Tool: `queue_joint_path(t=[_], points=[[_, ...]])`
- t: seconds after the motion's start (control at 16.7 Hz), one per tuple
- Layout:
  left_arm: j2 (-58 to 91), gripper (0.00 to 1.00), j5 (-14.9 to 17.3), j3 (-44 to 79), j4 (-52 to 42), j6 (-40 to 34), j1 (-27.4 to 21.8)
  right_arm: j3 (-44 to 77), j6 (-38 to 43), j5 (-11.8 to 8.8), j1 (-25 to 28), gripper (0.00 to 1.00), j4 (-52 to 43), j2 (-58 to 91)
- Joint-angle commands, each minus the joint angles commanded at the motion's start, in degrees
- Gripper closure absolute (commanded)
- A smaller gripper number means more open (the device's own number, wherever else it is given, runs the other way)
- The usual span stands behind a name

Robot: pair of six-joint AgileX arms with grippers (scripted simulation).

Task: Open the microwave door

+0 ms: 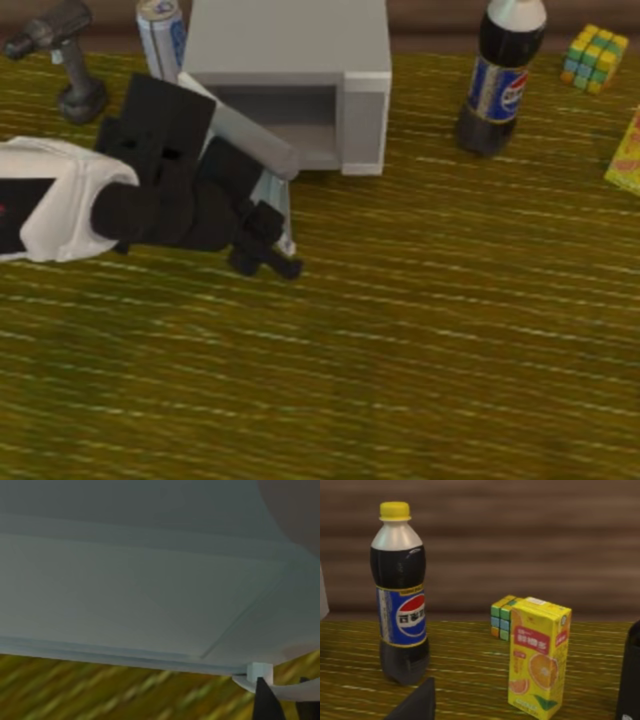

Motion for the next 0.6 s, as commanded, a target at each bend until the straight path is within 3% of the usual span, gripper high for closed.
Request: queue_joint_path(t=[0.6], points=[[0.02,1.00,0.43,-0.04,-0.04,-0.29,-0.41,0.00,0.00,0.00,0.00,0.00,0.00,0.00]])
